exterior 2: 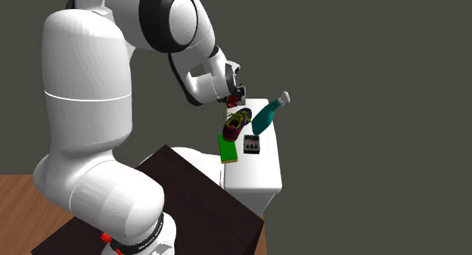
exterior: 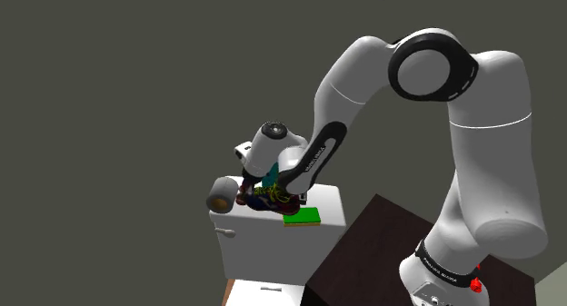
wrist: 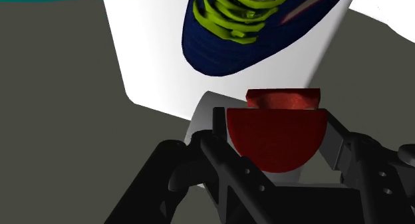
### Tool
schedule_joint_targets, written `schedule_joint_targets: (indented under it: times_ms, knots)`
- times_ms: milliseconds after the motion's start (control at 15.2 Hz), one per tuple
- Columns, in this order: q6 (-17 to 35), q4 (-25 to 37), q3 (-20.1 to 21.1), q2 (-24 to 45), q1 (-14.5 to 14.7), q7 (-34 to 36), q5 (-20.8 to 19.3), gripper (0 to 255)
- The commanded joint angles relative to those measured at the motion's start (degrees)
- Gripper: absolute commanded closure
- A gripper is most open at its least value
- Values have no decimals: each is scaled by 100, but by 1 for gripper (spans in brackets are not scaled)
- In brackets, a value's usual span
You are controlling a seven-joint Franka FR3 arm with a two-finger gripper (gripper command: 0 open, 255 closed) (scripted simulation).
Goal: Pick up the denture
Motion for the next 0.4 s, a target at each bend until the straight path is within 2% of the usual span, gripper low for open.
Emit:
schedule_joint_targets:
  times_ms: [0, 198, 330]
  knots:
    - [-124, -52, 138, -160, -123, -108, 71, 255]
    - [-307, -110, 339, -384, -289, -270, 203, 255]
    - [-316, -113, 348, -396, -296, -280, 212, 255]
